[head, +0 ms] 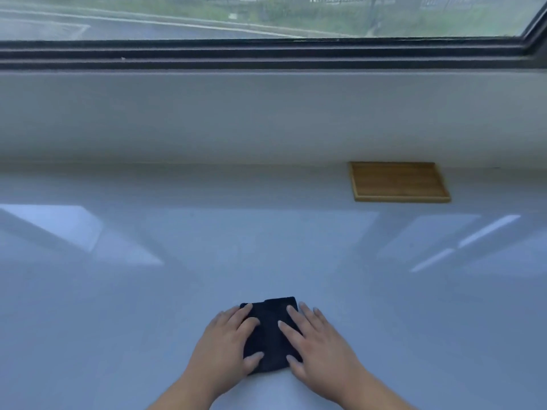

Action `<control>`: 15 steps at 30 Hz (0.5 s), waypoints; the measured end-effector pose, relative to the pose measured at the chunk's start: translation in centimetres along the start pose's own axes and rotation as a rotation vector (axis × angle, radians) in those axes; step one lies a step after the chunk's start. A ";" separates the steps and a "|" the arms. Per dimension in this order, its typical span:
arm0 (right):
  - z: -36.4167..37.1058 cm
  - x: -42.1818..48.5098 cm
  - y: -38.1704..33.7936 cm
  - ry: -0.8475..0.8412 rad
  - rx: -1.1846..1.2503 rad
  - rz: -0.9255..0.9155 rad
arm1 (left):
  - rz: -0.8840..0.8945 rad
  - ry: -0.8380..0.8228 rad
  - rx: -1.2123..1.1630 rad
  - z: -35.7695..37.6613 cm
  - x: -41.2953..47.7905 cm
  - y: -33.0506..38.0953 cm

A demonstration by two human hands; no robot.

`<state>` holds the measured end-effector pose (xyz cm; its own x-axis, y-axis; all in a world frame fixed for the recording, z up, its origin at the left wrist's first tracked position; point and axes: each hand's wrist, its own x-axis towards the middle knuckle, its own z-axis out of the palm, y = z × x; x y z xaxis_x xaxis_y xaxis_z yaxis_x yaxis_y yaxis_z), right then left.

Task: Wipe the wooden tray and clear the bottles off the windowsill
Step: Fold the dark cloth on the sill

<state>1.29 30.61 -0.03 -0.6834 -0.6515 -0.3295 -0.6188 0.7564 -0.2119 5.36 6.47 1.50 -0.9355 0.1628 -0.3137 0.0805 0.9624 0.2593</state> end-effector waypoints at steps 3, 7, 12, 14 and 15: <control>-0.5 0.8 0.0 -0.001 -0.008 0.019 | 0.031 -0.005 0.020 -0.3 1.0 -0.7; -1.1 1.9 0.0 0.006 -0.029 0.094 | 0.075 -0.001 0.021 -0.5 2.8 -2.2; -2.7 4.3 -0.5 -0.002 -0.031 0.209 | 0.127 -0.016 0.057 -1.4 6.1 -4.0; -3.2 5.7 -0.1 0.019 -0.015 0.244 | 0.129 0.000 0.067 -1.5 8.0 -4.8; -3.4 6.4 0.2 0.027 0.005 0.262 | 0.113 -0.010 0.061 -1.5 9.0 -5.2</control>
<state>-4.55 26.44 0.95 -0.8303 -0.4341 -0.3495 -0.4170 0.9000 -0.1272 -4.02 2.58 -1.30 -0.9159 0.2727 -0.2945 0.2063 0.9492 0.2374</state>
